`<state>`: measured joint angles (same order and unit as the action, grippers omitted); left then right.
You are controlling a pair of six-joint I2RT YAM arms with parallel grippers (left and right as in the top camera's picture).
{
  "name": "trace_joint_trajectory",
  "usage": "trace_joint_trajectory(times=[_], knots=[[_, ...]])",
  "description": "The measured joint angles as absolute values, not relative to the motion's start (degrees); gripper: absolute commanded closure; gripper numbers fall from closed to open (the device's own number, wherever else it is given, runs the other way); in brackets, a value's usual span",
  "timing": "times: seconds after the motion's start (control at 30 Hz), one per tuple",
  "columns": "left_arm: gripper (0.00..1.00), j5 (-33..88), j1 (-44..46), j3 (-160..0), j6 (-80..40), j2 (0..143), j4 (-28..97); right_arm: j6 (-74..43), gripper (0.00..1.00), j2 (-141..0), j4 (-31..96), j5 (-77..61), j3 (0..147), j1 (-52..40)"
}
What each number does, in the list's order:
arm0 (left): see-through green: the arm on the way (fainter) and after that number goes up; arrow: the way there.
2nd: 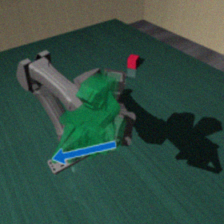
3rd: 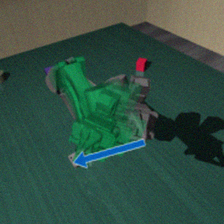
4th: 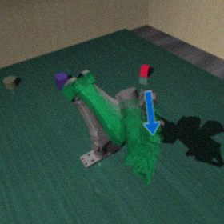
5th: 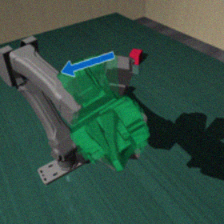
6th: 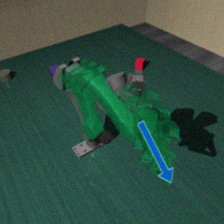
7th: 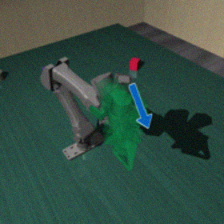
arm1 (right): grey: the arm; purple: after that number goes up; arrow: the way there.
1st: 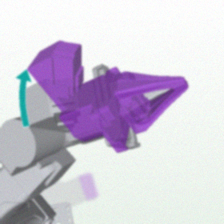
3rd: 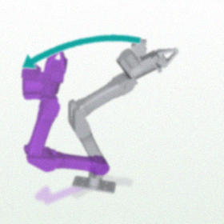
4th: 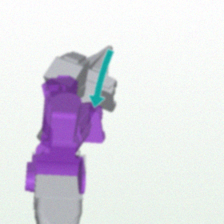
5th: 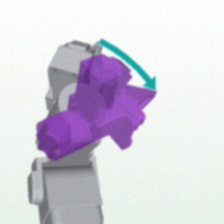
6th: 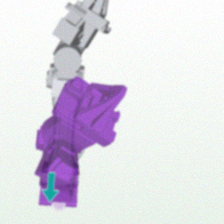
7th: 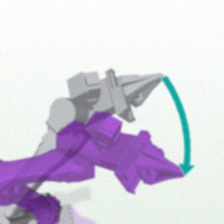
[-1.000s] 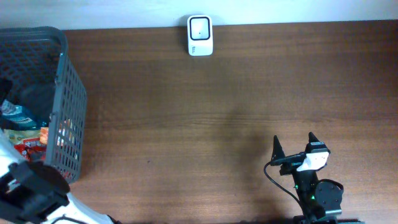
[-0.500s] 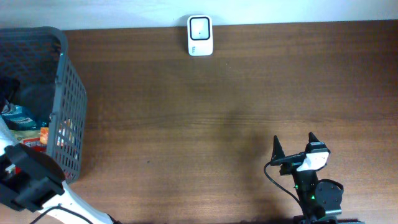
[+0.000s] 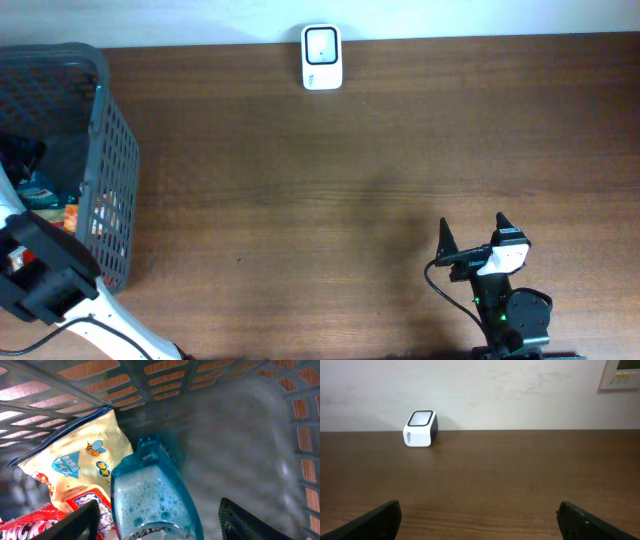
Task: Scan the item barcode
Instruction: 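Grasp the blue Listerine mouthwash bottle with the left gripper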
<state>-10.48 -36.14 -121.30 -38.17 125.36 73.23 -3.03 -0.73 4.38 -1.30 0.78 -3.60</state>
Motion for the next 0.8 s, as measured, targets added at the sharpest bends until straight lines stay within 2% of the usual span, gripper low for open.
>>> trace_joint_trajectory(times=[0.03, 0.17, 0.23, 0.37, 0.57, 0.6, 0.63, 0.8], knots=[[0.35, -10.5, -36.1, -121.3, -38.2, 125.4, 73.2, -3.0, 0.02, -0.7, 4.4, -1.3, 0.8, -3.6], [0.38, -10.5, -36.1, -121.2, -38.0, 125.4, 73.2, -3.0, 0.02, -0.7, 4.4, -1.3, 0.8, -3.6], [0.44, -10.5, -36.1, -121.0, -38.0, 125.4, 73.2, -3.0, 0.02, -0.7, 4.4, -1.3, 0.8, -3.6], [0.38, -10.5, -36.1, -120.9, -38.0, 125.4, 73.2, -3.0, 0.02, -0.7, 4.4, -1.3, 0.8, -3.6], [0.39, -10.9, -36.1, -119.6, -38.0, 125.4, 71.2, -3.0, 0.02, -0.7, 4.4, -1.3, 0.8, -3.6], [0.42, -10.9, -36.1, -119.6, -38.0, 125.4, 71.1, -3.0, 0.02, -0.7, 4.4, -1.3, 0.8, -3.6], [0.52, -11.0, -36.1, -119.5, -38.0, 125.4, 71.0, -3.0, 0.02, -0.7, 4.4, -1.3, 0.8, -3.6], [0.63, -11.4, -36.1, -119.4, -38.0, 125.4, 70.7, -3.0, 0.02, -0.7, 4.4, -1.3, 0.8, -3.6]])
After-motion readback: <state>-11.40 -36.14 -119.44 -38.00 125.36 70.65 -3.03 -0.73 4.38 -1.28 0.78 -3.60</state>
